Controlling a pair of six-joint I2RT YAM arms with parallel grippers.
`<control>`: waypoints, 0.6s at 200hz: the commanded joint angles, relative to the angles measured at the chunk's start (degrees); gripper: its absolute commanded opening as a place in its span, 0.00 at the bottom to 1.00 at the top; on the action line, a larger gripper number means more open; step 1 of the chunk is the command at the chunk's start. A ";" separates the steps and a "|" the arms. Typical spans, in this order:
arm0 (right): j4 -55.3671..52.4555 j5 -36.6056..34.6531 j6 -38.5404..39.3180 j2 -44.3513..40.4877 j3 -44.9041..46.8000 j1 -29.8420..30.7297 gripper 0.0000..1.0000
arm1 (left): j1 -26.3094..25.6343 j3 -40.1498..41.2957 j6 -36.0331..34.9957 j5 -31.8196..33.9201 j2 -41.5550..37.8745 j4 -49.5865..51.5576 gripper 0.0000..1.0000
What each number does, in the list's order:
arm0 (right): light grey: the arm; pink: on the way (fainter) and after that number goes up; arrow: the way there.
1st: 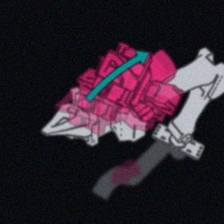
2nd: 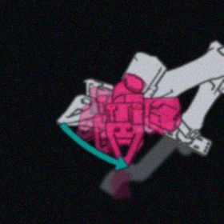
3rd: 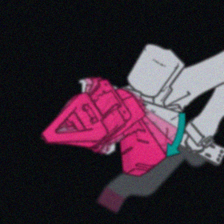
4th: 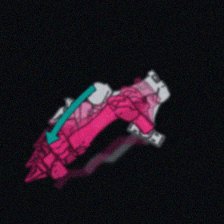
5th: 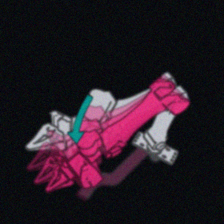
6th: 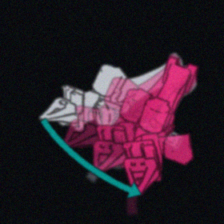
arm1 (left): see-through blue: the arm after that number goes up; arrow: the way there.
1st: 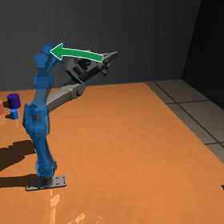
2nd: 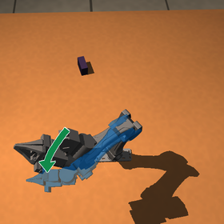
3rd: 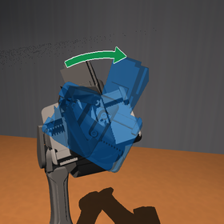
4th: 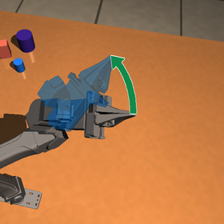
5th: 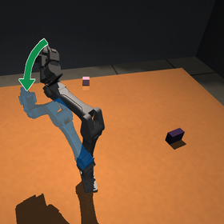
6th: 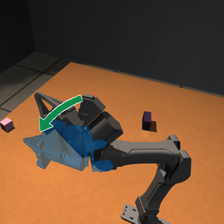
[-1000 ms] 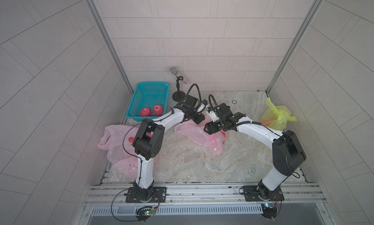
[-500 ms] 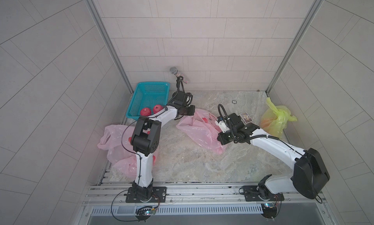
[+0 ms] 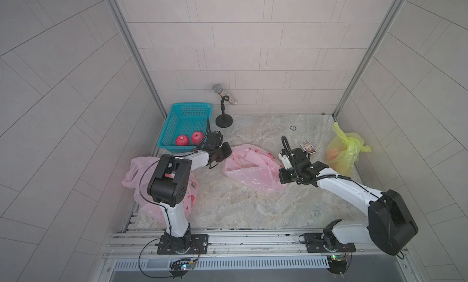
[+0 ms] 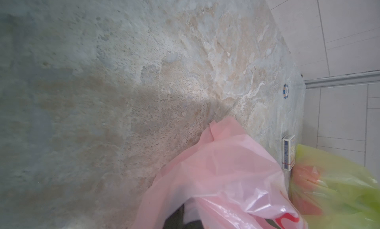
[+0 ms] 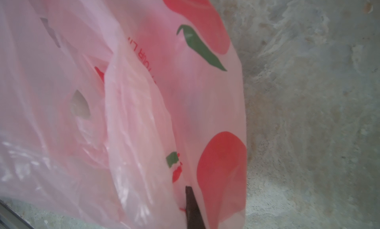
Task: Untie the knot of a plastic bag & take out the apple
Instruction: Adjust the plastic bag at the center of the board.
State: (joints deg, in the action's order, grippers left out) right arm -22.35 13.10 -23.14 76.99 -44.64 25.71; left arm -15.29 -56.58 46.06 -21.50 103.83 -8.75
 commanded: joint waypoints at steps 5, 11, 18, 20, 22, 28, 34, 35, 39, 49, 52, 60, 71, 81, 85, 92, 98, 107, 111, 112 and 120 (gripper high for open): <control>-8.37 -4.63 -3.95 2.07 5.05 -2.43 0.15 | 3.93 3.81 6.27 12.06 -2.45 -12.81 0.00; -7.62 -3.95 -4.21 1.72 5.57 -2.47 0.22 | 3.76 4.85 6.56 11.78 -2.48 -14.62 0.00; -7.45 -3.19 -4.27 1.00 5.75 -2.49 0.35 | 3.65 5.69 6.83 11.51 -2.58 -15.84 0.00; -7.49 -3.04 -4.17 0.80 5.72 -2.44 0.38 | 3.57 5.93 6.84 11.48 -2.58 -16.07 0.00; -7.57 -2.88 -4.08 0.53 5.62 -2.43 0.42 | 3.48 6.19 6.85 11.52 -2.71 -16.33 0.00; -7.97 -2.26 -3.73 -0.41 5.24 -2.31 0.51 | 3.23 6.57 6.75 11.49 -2.89 -16.39 0.00; -8.87 -2.01 -3.21 -1.43 4.61 -2.22 0.59 | 2.91 6.95 6.46 11.57 -3.10 -16.43 0.00; -9.04 -1.97 -3.09 -1.77 4.55 -2.23 0.60 | 2.86 7.02 6.44 11.57 -3.15 -16.41 0.00; -9.85 -1.87 -2.72 -2.80 3.93 -2.12 0.64 | 2.67 7.33 6.41 11.63 -3.32 -16.71 0.00; -12.30 -1.80 -1.83 -5.29 1.80 -1.94 0.71 | 2.19 8.02 6.41 11.40 -3.53 -17.69 0.00; -12.93 -1.77 -1.56 -6.07 1.14 -1.85 0.74 | 2.05 8.13 6.41 11.31 -3.59 -17.70 0.00; -15.01 -2.06 -0.98 -8.00 -1.13 -1.65 0.79 | 1.61 8.31 6.41 11.35 -3.72 -17.73 0.00; -17.44 -2.00 -0.13 -9.92 -4.37 -1.42 0.84 | 0.92 8.61 6.54 11.77 -4.02 -17.81 0.00; -18.10 -1.96 0.68 -11.04 -6.96 -0.95 0.90 | 0.40 9.01 6.89 12.13 -4.37 -18.09 0.00; -18.13 -1.94 0.97 -11.27 -7.84 -0.63 0.95 | 0.28 9.22 7.07 12.25 -4.49 -18.28 0.00; -18.29 -1.88 1.67 -10.99 -9.68 -0.03 0.99 | 0.09 9.56 7.48 12.46 -4.75 -18.52 0.00; -18.55 -1.54 2.21 -10.14 -11.48 0.26 1.00 | -0.08 9.88 7.84 12.61 -5.01 -18.68 0.00; -18.68 -0.97 2.89 -8.19 -14.30 0.77 1.00 | -0.33 10.35 8.20 12.87 -5.67 -18.86 0.00; -18.56 -0.81 3.12 -7.16 -15.59 0.95 1.00 | -0.42 10.52 8.26 12.96 -6.01 -18.77 0.00; -18.50 -0.85 3.15 -6.87 -15.93 1.06 1.00 | -0.43 10.61 8.26 13.06 -6.10 -18.76 0.00; -17.67 -0.50 3.66 -4.69 -18.01 1.71 1.00 | -0.66 10.92 8.34 13.32 -6.71 -18.69 0.00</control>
State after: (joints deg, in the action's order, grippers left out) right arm -37.82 11.97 -22.02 67.44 -58.00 26.04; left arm -15.29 -47.13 52.77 -10.33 100.03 -25.50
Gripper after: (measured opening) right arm 0.997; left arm 0.047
